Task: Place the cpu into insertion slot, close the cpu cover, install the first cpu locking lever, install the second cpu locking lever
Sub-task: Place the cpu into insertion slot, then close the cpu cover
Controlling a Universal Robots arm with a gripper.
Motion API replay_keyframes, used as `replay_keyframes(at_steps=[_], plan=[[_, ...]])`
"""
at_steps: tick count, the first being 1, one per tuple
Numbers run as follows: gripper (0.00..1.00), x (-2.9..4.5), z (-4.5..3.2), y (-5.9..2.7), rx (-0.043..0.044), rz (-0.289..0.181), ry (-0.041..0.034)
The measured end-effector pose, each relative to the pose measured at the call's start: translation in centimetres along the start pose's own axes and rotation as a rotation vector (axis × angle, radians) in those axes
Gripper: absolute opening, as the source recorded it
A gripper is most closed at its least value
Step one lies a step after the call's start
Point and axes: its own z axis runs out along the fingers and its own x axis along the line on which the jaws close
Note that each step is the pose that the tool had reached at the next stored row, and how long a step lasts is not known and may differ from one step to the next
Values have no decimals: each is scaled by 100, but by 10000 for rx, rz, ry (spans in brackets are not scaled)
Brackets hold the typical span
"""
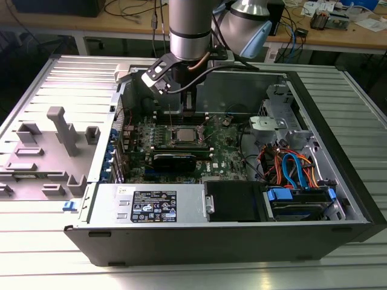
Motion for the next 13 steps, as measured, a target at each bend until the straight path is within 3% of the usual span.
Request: replay_keyframes(at_steps=[13], plan=[[11,0,-9,4,0,1,29]])
